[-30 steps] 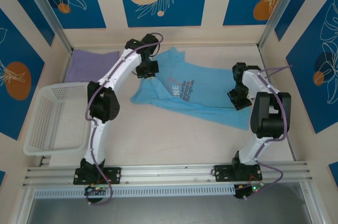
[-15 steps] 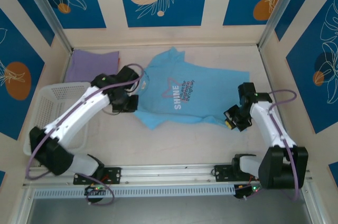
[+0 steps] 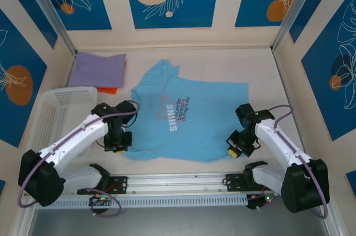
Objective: Fold and stack the t-shirts
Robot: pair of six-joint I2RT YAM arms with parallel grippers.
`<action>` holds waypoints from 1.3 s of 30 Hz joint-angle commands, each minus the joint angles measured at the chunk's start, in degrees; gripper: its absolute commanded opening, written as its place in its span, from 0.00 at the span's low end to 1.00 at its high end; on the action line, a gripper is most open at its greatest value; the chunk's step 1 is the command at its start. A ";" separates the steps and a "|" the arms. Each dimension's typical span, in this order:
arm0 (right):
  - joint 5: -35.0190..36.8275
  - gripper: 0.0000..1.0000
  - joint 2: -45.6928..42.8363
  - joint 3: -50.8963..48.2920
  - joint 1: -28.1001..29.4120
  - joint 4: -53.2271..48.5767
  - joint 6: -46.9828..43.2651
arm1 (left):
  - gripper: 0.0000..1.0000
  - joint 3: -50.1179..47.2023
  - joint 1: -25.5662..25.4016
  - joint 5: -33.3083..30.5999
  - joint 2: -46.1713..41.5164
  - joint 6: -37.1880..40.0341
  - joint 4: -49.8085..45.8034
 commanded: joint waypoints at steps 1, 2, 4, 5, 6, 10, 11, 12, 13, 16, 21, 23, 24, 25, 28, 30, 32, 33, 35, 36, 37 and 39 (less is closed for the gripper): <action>0.17 0.00 -0.06 -0.24 0.39 -0.41 2.34 | 0.00 3.87 -0.17 -0.01 4.48 0.37 -0.15; 0.31 0.00 0.24 0.40 0.34 -0.03 2.17 | 0.00 5.18 -0.17 0.40 6.10 0.90 -0.18; 1.34 0.00 1.43 2.28 -0.21 -0.28 1.88 | 0.00 8.61 -0.16 1.11 8.96 2.21 -0.54; 1.95 0.00 2.33 3.53 -0.64 -0.13 1.42 | 0.00 10.82 -0.12 0.68 10.53 2.70 -1.30; 2.67 0.00 3.64 5.02 -1.10 -0.02 0.69 | 0.00 13.35 0.09 0.14 12.00 3.12 -2.03; 4.46 0.00 10.24 10.68 -3.57 0.86 -2.24 | 0.00 22.69 1.59 0.03 17.99 5.11 -3.03; 4.78 0.00 12.45 12.02 -4.11 1.19 -2.77 | 0.00 25.03 2.25 -0.26 19.88 5.72 -3.25; 5.15 0.00 14.67 13.42 -4.62 1.45 -3.39 | 0.00 27.28 3.05 -0.35 21.78 6.75 -3.44; 5.61 0.00 16.43 14.49 -4.92 1.56 -3.82 | 0.00 29.13 3.96 -0.45 23.42 7.58 -3.76; 6.39 0.00 21.43 16.72 -6.72 2.71 -5.38 | 0.00 35.79 6.41 0.01 28.84 10.44 -3.43; 6.28 0.00 28.89 18.63 -11.64 5.09 -7.89 | 0.00 49.89 7.49 -2.26 41.32 14.47 -6.16; 6.43 0.00 31.63 19.84 -12.33 6.12 -8.51 | 0.00 53.69 7.94 -3.24 45.14 14.94 -7.00; 6.26 0.00 32.75 20.79 -12.49 6.14 -8.58 | 0.00 55.17 8.12 -3.70 46.56 15.05 -7.04; 6.01 0.00 33.80 21.50 -12.70 6.22 -8.70 | 0.00 56.11 8.22 -4.24 47.65 15.13 -6.94; 6.85 0.00 36.23 23.26 -13.86 5.25 -8.55 | 0.09 58.78 8.79 -5.38 50.55 15.00 -6.55; 7.65 0.00 35.87 23.21 -14.91 4.76 -7.51 | 0.13 60.85 9.25 -4.75 52.15 14.63 -6.04; 5.83 0.00 35.07 22.39 -16.20 5.86 -6.94 | 0.31 64.33 9.37 -4.72 54.14 14.27 -6.86; 6.24 0.00 35.19 22.57 -16.68 5.36 -6.47 | 0.31 65.52 9.46 -5.04 54.60 14.06 -6.97; 7.71 0.05 35.32 22.93 -17.94 3.90 -5.36 | 0.39 66.41 9.54 -6.92 54.55 13.12 -6.36; 8.04 0.06 34.90 22.74 -18.67 3.30 -4.46 | 0.40 66.40 9.71 -6.90 54.18 12.99 -5.79; 7.62 0.06 33.86 22.19 -19.60 3.12 -3.76 | 0.40 66.23 9.72 -6.90 53.48 12.73 -5.02; 6.19 0.05 30.75 20.74 -20.89 3.92 -2.39 | 0.40 64.70 9.72 -7.58 51.23 12.32 -3.46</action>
